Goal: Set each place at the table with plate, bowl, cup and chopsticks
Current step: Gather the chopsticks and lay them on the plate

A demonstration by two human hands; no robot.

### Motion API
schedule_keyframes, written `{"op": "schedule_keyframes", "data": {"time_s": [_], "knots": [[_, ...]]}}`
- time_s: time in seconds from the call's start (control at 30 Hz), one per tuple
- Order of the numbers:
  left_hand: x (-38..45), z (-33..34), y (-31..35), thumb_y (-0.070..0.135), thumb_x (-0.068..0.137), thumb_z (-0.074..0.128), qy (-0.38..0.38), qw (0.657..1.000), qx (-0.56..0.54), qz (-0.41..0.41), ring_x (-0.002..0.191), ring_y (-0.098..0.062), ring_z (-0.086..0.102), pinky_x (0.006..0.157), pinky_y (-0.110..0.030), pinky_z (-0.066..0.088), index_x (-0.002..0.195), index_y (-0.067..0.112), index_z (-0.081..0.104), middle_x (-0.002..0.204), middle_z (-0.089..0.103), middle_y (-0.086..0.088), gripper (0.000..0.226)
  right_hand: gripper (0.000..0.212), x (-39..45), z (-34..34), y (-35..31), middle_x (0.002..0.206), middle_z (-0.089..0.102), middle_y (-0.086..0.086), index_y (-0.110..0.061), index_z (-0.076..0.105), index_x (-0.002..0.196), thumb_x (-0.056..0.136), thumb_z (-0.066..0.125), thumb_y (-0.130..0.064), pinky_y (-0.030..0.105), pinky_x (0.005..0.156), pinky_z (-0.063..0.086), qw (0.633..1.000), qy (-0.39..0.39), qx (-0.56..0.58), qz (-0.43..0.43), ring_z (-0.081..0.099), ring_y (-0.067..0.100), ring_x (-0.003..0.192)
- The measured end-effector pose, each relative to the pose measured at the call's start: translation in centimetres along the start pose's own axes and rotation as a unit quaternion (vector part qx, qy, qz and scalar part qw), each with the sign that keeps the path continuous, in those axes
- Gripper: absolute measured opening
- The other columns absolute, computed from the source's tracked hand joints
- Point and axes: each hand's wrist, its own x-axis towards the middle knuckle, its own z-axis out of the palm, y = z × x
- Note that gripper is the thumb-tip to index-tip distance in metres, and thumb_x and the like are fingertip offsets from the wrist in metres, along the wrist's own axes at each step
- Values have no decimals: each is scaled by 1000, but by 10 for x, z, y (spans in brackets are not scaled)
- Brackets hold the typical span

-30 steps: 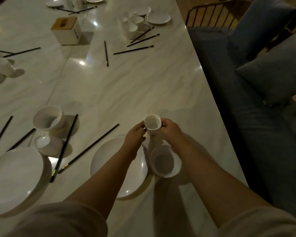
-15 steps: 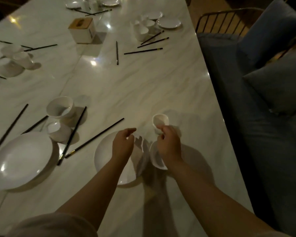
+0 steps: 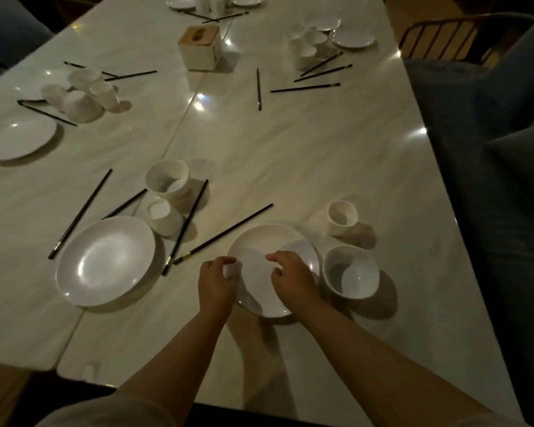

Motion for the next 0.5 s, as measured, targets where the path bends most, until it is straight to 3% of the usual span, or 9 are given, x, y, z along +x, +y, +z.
{"op": "schedule_keyframes", "data": {"time_s": [0.17, 0.27, 0.37, 0.5], "knots": [[9, -13, -12, 26, 90, 62, -6, 1000, -12, -2, 92, -12, 51, 71, -18, 41, 110, 19, 63, 115, 52, -3, 21, 33, -1, 26, -10, 136, 51, 3, -14, 57, 125, 95, 47, -5, 22, 106, 34, 1000, 13, 2, 10, 45, 16, 129], [16, -21, -23, 23, 89, 63, -26, 999, -31, 9, 88, -13, 59, 63, -15, 44, 109, 17, 60, 107, 61, -2, 21, 33, -2, 36, -14, 136, 51, 3, -14, 58, 124, 95, 47, -5, 21, 104, 34, 1000, 25, 6, 18, 45, 16, 129], [29, -35, -25, 15, 89, 61, -1, 999, -1, 42, 95, -16, 60, 77, -26, 52, 111, 17, 57, 109, 61, -3, 22, 33, -1, 41, -14, 133, 54, 3, -14, 60, 122, 94, 47, -3, 18, 101, 35, 999, 45, 1, 16, 48, 15, 125], [60, -53, -29, 9, 89, 60, 37, 974, 141, 175, 120, -24, 49, 98, -33, 44, 124, 11, 58, 131, 49, -10, 35, 31, 1, 49, -14, 122, 59, 0, -19, 64, 114, 92, 49, -3, 23, 100, 42, 997, 78, -8, 11, 53, 13, 115]]}}
